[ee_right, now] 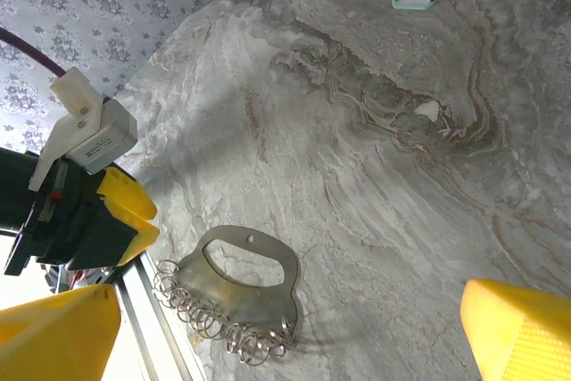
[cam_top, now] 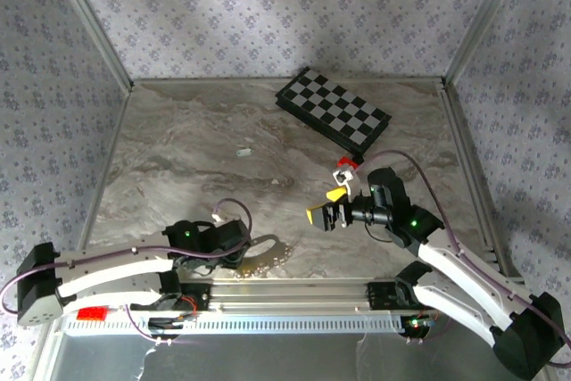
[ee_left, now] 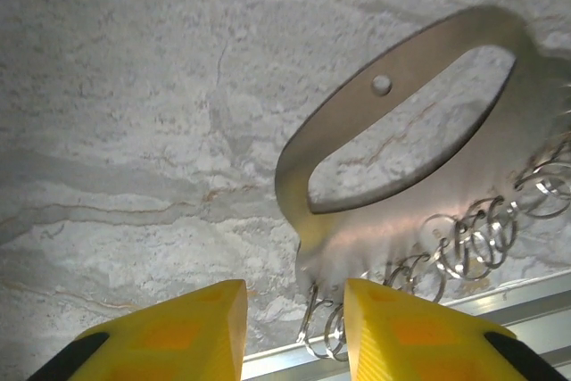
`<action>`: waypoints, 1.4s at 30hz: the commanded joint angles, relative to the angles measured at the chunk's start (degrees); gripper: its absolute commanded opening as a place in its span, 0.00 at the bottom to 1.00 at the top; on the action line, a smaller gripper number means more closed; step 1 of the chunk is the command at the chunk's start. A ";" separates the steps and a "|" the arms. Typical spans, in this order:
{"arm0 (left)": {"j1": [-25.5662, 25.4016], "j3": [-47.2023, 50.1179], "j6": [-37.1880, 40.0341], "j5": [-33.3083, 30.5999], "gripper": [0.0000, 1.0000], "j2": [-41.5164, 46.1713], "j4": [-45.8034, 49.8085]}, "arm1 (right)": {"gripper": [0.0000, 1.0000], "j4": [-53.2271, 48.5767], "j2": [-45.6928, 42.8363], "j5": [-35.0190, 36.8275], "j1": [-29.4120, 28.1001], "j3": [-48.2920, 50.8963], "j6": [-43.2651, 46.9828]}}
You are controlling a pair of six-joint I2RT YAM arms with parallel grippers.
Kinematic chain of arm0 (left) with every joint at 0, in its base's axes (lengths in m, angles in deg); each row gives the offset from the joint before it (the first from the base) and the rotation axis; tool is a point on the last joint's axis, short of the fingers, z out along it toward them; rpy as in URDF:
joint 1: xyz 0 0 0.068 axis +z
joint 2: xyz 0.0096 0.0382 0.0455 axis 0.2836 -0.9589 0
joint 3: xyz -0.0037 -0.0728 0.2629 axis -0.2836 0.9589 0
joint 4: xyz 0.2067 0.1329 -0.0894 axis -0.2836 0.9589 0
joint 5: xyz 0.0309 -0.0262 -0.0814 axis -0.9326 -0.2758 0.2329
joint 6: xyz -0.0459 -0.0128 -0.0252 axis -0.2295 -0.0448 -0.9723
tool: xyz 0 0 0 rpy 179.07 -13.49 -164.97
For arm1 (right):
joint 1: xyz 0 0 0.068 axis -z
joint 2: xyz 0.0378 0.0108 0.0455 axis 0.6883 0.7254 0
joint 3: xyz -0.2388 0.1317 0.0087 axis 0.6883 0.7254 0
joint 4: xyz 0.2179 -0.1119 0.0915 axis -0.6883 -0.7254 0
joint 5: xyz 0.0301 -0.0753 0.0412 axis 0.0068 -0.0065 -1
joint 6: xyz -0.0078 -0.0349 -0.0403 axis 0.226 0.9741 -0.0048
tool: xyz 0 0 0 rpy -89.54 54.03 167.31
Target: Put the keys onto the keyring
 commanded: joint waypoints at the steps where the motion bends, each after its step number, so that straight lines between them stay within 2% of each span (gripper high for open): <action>1: -0.44 1.61 -2.01 3.06 0.33 -0.62 1.15 | 1.00 -0.60 -0.63 0.39 -0.43 0.51 0.89; 12: -2.72 3.27 -1.26 6.27 0.25 -6.02 -5.11 | 0.99 -0.42 -0.86 0.87 -0.48 0.51 0.69; 32: -2.81 4.96 -0.92 6.37 0.12 -6.38 -7.74 | 1.00 -2.16 -2.71 1.91 -0.57 -0.13 1.46; 42: -2.88 4.61 -0.95 5.04 0.13 -5.31 -6.04 | 1.00 -2.12 -3.39 1.90 -0.53 -0.35 1.55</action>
